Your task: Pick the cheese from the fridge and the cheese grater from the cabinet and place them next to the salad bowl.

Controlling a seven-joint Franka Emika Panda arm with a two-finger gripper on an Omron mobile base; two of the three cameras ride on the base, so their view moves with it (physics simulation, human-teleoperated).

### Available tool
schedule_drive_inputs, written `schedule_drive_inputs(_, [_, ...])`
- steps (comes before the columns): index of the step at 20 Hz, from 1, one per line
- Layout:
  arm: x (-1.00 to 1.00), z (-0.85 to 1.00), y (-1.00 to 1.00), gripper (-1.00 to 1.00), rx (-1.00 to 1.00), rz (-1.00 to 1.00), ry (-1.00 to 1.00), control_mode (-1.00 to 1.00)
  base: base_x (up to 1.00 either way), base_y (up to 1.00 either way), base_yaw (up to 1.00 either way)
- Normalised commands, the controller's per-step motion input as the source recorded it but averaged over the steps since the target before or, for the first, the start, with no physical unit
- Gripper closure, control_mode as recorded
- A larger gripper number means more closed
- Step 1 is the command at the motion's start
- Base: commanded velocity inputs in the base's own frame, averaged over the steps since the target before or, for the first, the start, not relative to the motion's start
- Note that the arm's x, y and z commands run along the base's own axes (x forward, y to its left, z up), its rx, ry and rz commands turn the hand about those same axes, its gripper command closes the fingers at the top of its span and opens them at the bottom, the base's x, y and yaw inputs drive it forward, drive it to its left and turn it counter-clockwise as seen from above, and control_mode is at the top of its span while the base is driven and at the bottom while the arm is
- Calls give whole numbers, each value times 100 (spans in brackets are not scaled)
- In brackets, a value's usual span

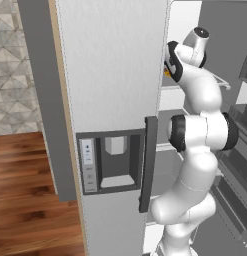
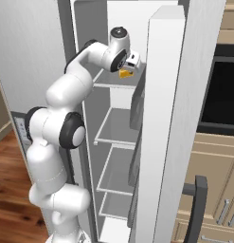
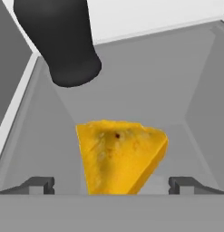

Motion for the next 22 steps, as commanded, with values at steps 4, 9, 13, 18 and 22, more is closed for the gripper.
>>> schedule_drive_inputs(4, [1, -17, 0, -100, 3, 0, 4, -100, 0, 0, 0])
schedule_drive_inputs(9, [3, -15, 0, -100, 1, 0, 1, -100, 0, 0, 0])
schedule_drive_inputs(13, [0, -15, 0, -100, 0, 0, 0, -100, 0, 0, 0])
schedule_drive_inputs(18, [0, -6, 0, 100, 1, 1, 0, -100, 0, 0, 0])
schedule_drive_inputs(22, [0, 0, 0, 100, 0, 2, 0, -100, 0, 0, 0])
